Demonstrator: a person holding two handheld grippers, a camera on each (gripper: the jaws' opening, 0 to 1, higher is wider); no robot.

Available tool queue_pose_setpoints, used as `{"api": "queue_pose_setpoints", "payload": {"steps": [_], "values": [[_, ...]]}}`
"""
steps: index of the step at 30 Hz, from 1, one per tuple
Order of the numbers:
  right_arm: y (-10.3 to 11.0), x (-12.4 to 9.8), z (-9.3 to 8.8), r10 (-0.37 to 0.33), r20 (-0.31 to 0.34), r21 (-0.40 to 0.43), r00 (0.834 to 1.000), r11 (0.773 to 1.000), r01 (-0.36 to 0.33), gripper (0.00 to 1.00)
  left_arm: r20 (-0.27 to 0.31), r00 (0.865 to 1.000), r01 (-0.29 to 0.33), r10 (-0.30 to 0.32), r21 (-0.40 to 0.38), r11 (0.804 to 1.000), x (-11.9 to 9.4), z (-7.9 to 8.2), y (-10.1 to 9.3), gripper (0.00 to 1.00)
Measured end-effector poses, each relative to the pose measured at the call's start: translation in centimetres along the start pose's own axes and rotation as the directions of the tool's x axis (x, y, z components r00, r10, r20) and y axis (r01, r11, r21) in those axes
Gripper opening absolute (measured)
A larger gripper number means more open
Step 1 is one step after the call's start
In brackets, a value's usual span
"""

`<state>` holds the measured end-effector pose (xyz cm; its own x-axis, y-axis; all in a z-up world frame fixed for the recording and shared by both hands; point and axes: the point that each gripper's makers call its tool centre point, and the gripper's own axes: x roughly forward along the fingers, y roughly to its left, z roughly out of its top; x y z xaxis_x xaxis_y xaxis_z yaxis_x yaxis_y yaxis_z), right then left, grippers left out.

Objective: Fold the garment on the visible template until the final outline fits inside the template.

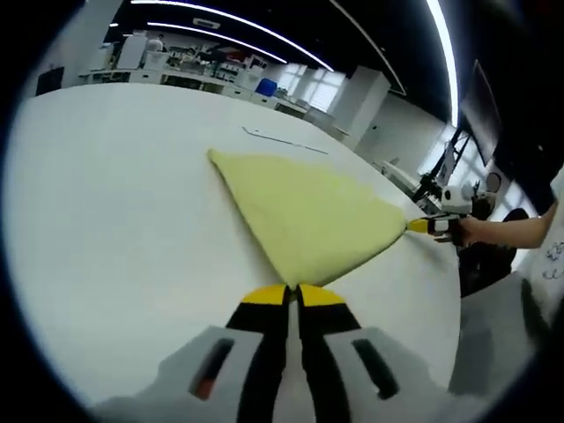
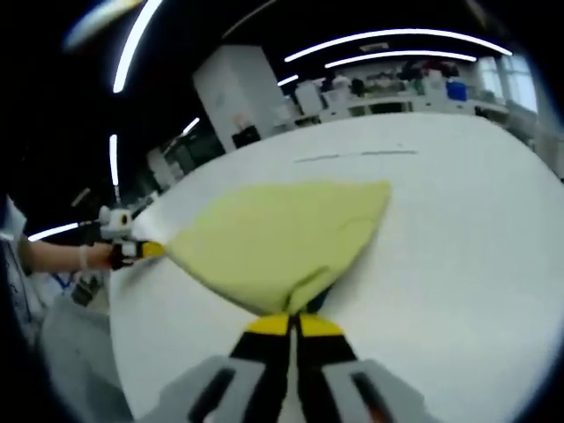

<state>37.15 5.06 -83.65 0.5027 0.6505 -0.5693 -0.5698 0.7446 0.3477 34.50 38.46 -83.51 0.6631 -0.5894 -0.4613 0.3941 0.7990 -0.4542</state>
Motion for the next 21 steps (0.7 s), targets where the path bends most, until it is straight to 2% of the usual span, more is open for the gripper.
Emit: {"api": "queue_pose_setpoints", "payload": {"steps": [7,15,21], "values": [[-0.9,-1.1,0.2,-0.012,-0.010,0.004,1.000,1.000,0.012,0.00,0.002,1.000,-0.006,0.006,-0.017,1.000,-0.6,0.1,0.4,0.00],[-1.7,-2.0,-0.1,-0.022,-0.012,0.010,1.000,1.000,0.023,0.00,-0.010,1.000,-0.010,0.009,-0.012,1.000,-1.1,-0.5,0.1,0.00],[-0.7,-2.4,-1.1,-0.008,-0.024,0.008,1.000,1.000,0.008,0.00,-0.011,1.000,-0.010,0.009,-0.020,1.000,-1.9,-0.9,-0.1,0.00]]}}
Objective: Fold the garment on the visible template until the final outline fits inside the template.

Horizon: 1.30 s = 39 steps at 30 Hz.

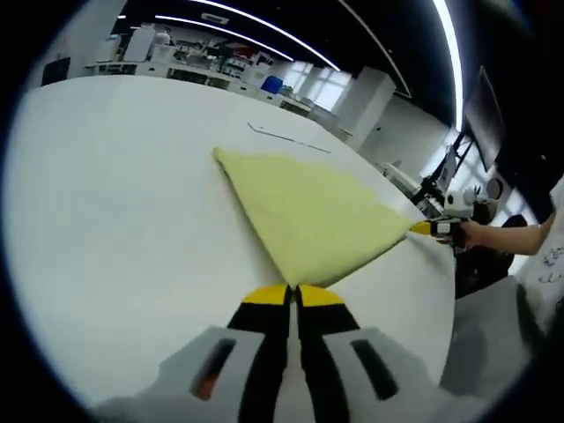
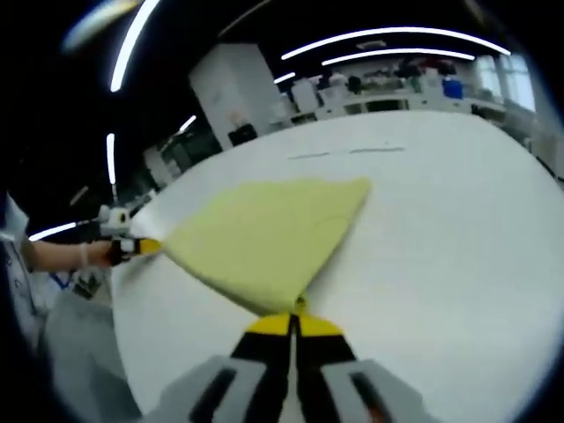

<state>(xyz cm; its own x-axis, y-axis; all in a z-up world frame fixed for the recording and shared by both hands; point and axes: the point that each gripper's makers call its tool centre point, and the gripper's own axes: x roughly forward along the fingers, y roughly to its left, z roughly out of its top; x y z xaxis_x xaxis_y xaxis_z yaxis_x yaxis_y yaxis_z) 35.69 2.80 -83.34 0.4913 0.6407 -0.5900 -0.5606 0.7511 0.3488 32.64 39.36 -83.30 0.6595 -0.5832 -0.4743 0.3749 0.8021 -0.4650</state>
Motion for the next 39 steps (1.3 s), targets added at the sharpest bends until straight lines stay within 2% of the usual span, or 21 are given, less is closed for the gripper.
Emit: {"api": "queue_pose_setpoints", "payload": {"steps": [4,6,13,17,24,29,32,35,37,38,39], "values": [[0.6,-0.6,-0.8,0.010,-0.013,0.013,1.000,1.000,-0.010,0.00,-0.009,1.000,0.001,-0.001,-0.001,1.000,-0.7,-0.8,-0.9,0.00],[0.8,-0.9,-1.0,0.013,-0.010,0.016,1.000,1.000,-0.013,0.00,-0.011,1.000,0.001,-0.001,-0.007,1.000,-0.6,-0.7,-0.6,0.00],[1.8,-2.0,-2.2,0.025,-0.010,0.030,1.000,0.999,-0.025,0.00,-0.024,1.000,0.013,-0.014,-0.009,1.000,-2.3,-2.7,-1.8,0.00],[2.5,-2.6,-2.9,0.029,-0.002,0.031,1.000,0.999,-0.029,0.00,-0.020,1.000,0.011,-0.011,-0.015,1.000,-3.2,-3.2,-2.2,0.00],[2.9,-2.9,-3.8,0.039,0.008,0.051,0.999,0.998,-0.039,0.00,-0.029,1.000,0.001,-0.001,0.012,1.000,-4.0,-4.4,-2.5,0.00],[3.3,-2.8,-4.3,0.049,-0.002,0.054,0.999,0.997,-0.049,0.00,-0.035,0.999,-0.021,0.022,0.006,1.000,-4.1,-4.4,-2.7,0.00],[3.3,-2.8,-4.5,0.052,-0.005,0.031,0.999,0.998,-0.052,0.00,-0.044,0.999,-0.028,0.029,0.031,0.999,-4.0,-4.6,-2.7,0.01],[3.6,-3.6,-3.8,0.053,0.014,0.018,0.998,0.998,-0.053,0.00,-0.032,0.999,-0.034,0.035,0.025,0.999,-4.3,-4.3,-3.1,0.03],[3.7,-4.2,-3.0,0.050,0.051,0.006,0.997,0.999,-0.050,0.00,-0.019,0.999,-0.043,0.043,0.030,0.999,-4.6,-4.0,-3.4,0.09],[3.8,-4.6,-2.7,0.049,0.061,0.008,0.997,0.999,-0.049,0.06,-0.012,0.999,-0.044,0.044,0.024,0.999,-4.8,-3.7,-3.7,0.12],[3.9,-4.9,-2.5,0.047,0.067,0.009,0.997,0.999,-0.048,0.11,0.020,0.999,-0.035,0.035,0.033,0.999,-4.9,-3.1,-3.8,0.14]]}}
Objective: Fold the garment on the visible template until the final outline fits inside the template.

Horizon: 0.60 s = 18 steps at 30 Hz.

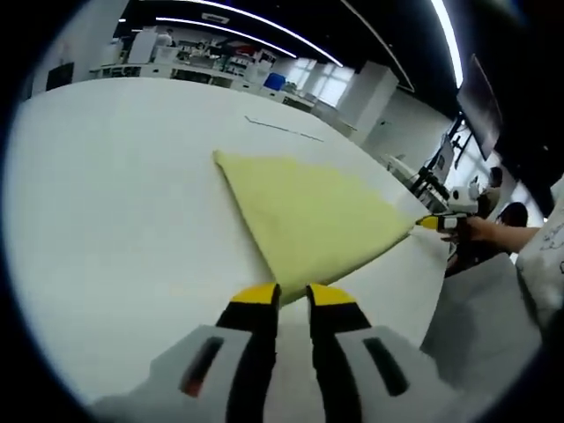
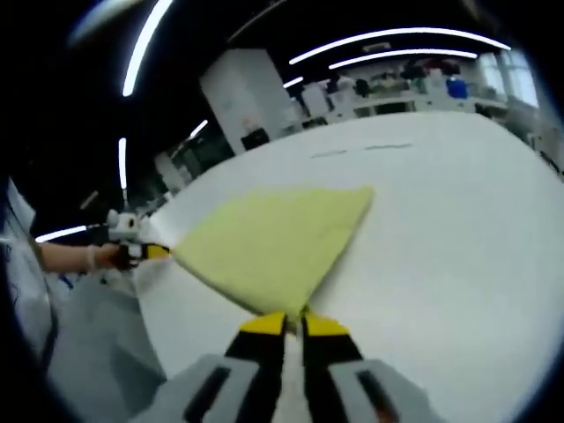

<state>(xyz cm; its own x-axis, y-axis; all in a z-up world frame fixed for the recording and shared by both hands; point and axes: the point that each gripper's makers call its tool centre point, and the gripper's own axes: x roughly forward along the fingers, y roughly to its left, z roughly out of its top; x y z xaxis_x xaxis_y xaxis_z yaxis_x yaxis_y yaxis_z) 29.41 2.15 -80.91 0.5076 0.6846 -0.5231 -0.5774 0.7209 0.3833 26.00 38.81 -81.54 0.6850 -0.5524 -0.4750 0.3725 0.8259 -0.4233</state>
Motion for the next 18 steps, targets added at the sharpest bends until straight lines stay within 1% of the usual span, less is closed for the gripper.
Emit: {"api": "queue_pose_setpoints", "payload": {"steps": [1,2,3,4,5,6,7,8,10,11,12,13,15,16,18], "values": [[0.1,-0.3,0.2,-0.006,0.009,-0.001,1.000,1.000,0.006,0.16,0.019,1.000,0.007,-0.007,-0.003,1.000,-0.1,0.4,-0.4,0.18],[0.0,-1.0,1.4,-0.045,0.074,-0.022,0.996,0.999,0.047,0.23,0.035,0.999,0.015,-0.014,-0.014,1.000,-0.6,0.9,-1.1,0.22],[0.2,-1.1,1.7,-0.048,0.089,-0.028,0.995,0.998,0.051,0.29,0.051,0.998,0.022,-0.021,-0.010,1.000,-0.8,1.3,-1.5,0.27],[0.4,-1.4,1.9,-0.051,0.102,-0.021,0.993,0.998,0.053,0.36,0.070,0.997,0.027,-0.027,0.004,1.000,-1.1,1.8,-2.4,0.34],[0.6,-1.8,2.0,-0.064,0.111,-0.005,0.992,0.998,0.065,0.45,0.076,0.997,0.027,-0.028,0.016,1.000,-1.3,2.1,-2.8,0.42],[0.7,-2.0,2.1,-0.074,0.119,-0.009,0.990,0.997,0.076,0.52,0.084,0.996,0.024,-0.027,0.033,0.999,-1.4,2.4,-3.3,0.50],[0.7,-2.1,2.1,-0.086,0.129,-0.022,0.988,0.996,0.090,0.60,0.085,0.996,0.027,-0.030,0.040,0.999,-1.4,2.6,-3.6,0.62],[0.8,-2.2,2.1,-0.092,0.126,-0.023,0.988,0.995,0.095,0.70,0.085,0.996,0.020,-0.024,0.050,0.999,-1.4,2.7,-4.0,0.72],[1.1,-2.2,1.7,-0.101,0.112,-0.022,0.989,0.994,0.104,0.86,0.086,0.996,-0.001,-0.008,0.097,0.995,-1.4,3.0,-4.0,0.92],[1.4,-2.2,1.5,-0.104,0.111,-0.029,0.988,0.994,0.107,0.92,0.077,0.997,-0.009,0.001,0.109,0.994,-1.4,2.9,-4.2,0.99],[1.6,-2.2,1.4,-0.104,0.110,-0.037,0.989,0.993,0.109,0.97,0.071,0.997,-0.011,0.003,0.116,0.993,-1.5,2.8,-4.3,0.96],[1.8,-2.2,1.1,-0.108,0.096,-0.056,0.989,0.992,0.113,0.99,0.061,0.998,-0.015,0.006,0.150,0.989,-1.6,2.6,-4.5,0.99],[2.1,-2.3,0.6,-0.105,0.074,-0.084,0.992,0.990,0.111,0.99,0.052,0.999,-0.018,0.010,0.163,0.987,-1.6,2.3,-5.0,0.99],[2.2,-2.3,0.4,-0.107,0.072,-0.086,0.992,0.990,0.113,0.99,0.049,0.999,-0.017,0.009,0.166,0.986,-1.6,2.2,-5.3,0.99],[2.3,-2.4,0.3,-0.109,0.084,-0.081,0.990,0.990,0.116,0.99,0.061,0.998,-0.028,0.018,0.159,0.987,-1.8,2.3,-5.1,0.99]]}}
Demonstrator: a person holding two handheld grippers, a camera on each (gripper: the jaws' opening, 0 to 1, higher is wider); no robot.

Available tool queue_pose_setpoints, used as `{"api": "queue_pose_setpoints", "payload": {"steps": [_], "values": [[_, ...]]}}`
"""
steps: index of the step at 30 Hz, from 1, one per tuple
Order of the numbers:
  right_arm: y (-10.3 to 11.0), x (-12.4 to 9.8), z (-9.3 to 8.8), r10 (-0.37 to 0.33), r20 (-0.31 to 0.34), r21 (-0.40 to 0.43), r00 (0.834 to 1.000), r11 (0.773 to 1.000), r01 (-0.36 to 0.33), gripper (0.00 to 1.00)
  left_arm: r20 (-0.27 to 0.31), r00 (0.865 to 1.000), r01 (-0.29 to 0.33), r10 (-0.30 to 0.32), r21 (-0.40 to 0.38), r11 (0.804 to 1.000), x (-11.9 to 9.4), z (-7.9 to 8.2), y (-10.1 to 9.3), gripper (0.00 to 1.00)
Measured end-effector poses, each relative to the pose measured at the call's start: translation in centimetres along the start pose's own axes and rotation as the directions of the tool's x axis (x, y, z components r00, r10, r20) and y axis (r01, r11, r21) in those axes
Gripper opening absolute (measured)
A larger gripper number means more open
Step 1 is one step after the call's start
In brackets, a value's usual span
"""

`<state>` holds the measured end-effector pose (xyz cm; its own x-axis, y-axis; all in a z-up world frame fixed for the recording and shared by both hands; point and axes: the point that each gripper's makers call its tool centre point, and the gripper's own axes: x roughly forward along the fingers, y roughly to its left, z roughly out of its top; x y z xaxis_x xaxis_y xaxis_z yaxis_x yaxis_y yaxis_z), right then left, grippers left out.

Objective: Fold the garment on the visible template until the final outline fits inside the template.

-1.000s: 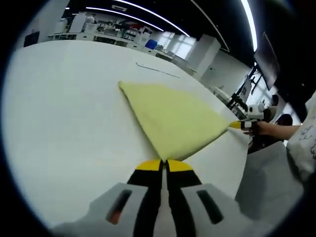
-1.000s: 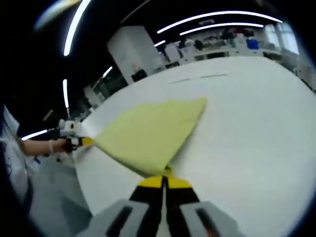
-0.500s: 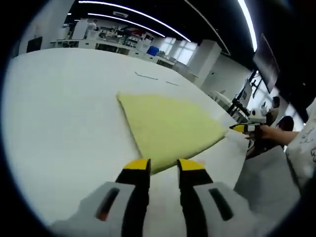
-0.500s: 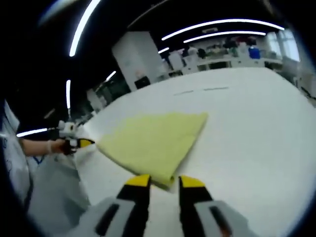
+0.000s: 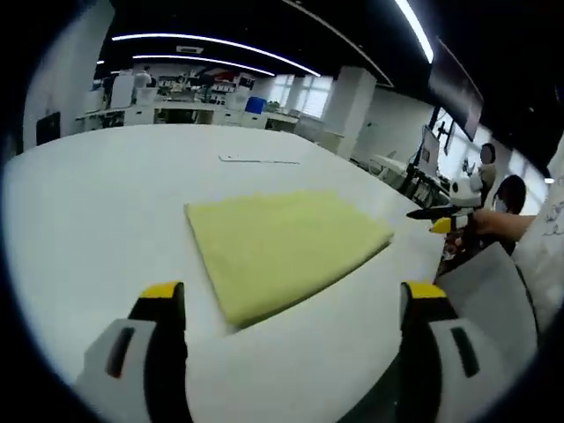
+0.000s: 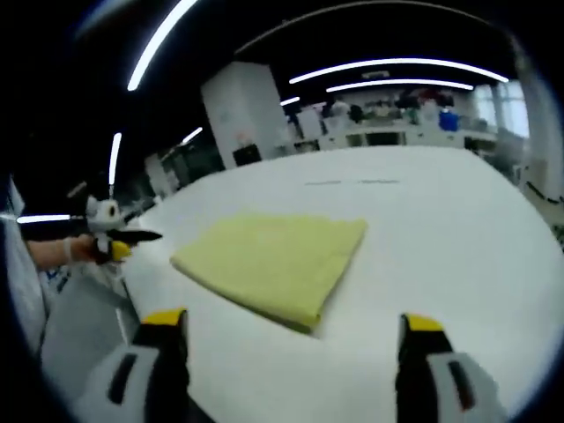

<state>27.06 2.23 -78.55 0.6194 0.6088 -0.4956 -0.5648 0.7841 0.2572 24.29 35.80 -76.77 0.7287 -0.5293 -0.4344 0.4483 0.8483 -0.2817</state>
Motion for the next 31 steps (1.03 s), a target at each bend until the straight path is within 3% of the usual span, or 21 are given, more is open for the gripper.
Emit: {"api": "queue_pose_setpoints", "payload": {"steps": [8,24,31], "values": [[0.4,-0.3,-0.5,-0.007,0.021,0.019,1.000,1.000,0.006,0.99,0.049,0.998,-0.044,0.045,-0.024,0.999,-0.9,0.5,1.0,0.99],[0.7,-1.1,-0.4,-0.025,0.042,0.043,0.999,0.999,0.023,0.99,0.039,0.999,-0.029,0.029,-0.006,1.000,-0.7,0.7,-0.1,0.98],[1.2,-1.9,0.1,-0.043,0.054,0.049,0.998,0.998,0.040,0.99,0.034,0.999,-0.019,0.019,0.006,1.000,-0.3,1.5,-0.3,0.98]]}}
